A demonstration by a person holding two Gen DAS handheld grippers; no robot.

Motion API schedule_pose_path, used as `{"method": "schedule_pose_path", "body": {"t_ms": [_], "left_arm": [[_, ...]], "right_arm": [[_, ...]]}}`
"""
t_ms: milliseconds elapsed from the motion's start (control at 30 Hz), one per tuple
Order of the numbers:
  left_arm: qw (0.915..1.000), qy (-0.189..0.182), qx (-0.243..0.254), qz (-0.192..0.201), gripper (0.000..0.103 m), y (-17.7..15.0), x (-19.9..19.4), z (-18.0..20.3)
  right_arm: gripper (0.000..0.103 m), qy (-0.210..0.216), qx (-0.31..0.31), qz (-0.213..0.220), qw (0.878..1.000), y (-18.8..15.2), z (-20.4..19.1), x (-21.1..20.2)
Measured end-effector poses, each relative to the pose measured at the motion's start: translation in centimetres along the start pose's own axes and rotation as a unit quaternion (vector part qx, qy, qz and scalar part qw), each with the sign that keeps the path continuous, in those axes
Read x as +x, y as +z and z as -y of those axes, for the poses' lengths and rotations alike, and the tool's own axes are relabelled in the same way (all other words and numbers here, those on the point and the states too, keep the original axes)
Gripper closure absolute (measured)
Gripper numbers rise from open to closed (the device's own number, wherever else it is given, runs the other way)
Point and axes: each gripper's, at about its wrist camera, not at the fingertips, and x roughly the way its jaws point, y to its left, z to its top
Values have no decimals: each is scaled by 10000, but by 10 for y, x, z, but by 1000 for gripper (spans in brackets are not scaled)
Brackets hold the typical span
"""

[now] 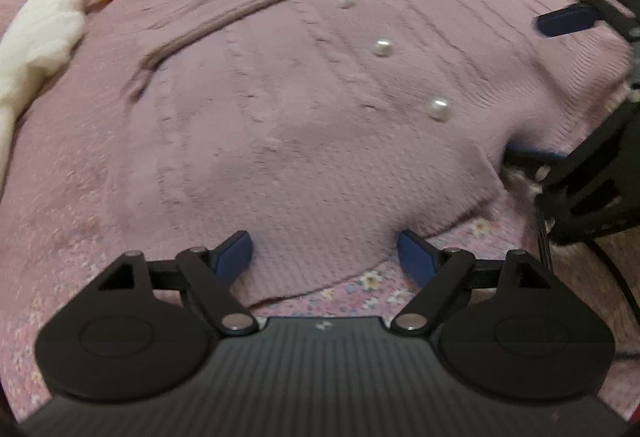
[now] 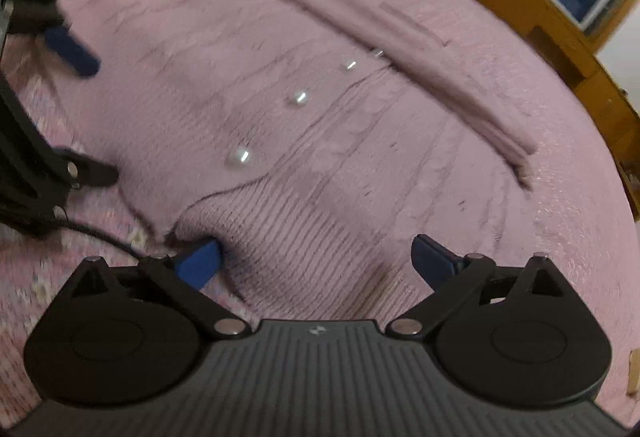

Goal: Fold small clothes
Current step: 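Grasp the ribbed cardigan hem with the left gripper while the right gripper grasps it too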

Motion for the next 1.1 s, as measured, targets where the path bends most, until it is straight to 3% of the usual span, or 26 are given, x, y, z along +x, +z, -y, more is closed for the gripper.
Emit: {"method": "schedule_pose_path", "body": {"t_ms": [100, 367, 600, 767, 1033, 1100], "left_arm": [[9999, 3, -138, -45, 19, 5, 3, -4], [9998, 145, 54, 123, 19, 6, -2, 7], [9992, 149, -8, 369, 18, 11, -3, 4], [9983, 262, -1, 523, 19, 22, 2, 0], [9973, -152, -142, 705, 46, 21, 2, -1], [9963, -312, -251, 762, 63, 19, 1, -2]], "right_arm": [[2, -132, 350, 172, 9992, 4, 10, -4], [4, -17, 1403, 519, 9887, 1, 34, -8], [4, 355, 1500, 216, 9878, -4, 30, 1], [4, 338, 1466, 56, 9886, -6, 22, 4], [22, 212, 1465, 80, 9890, -7, 9, 8], [34, 154, 1521, 144, 9881, -7, 8, 7]]}}
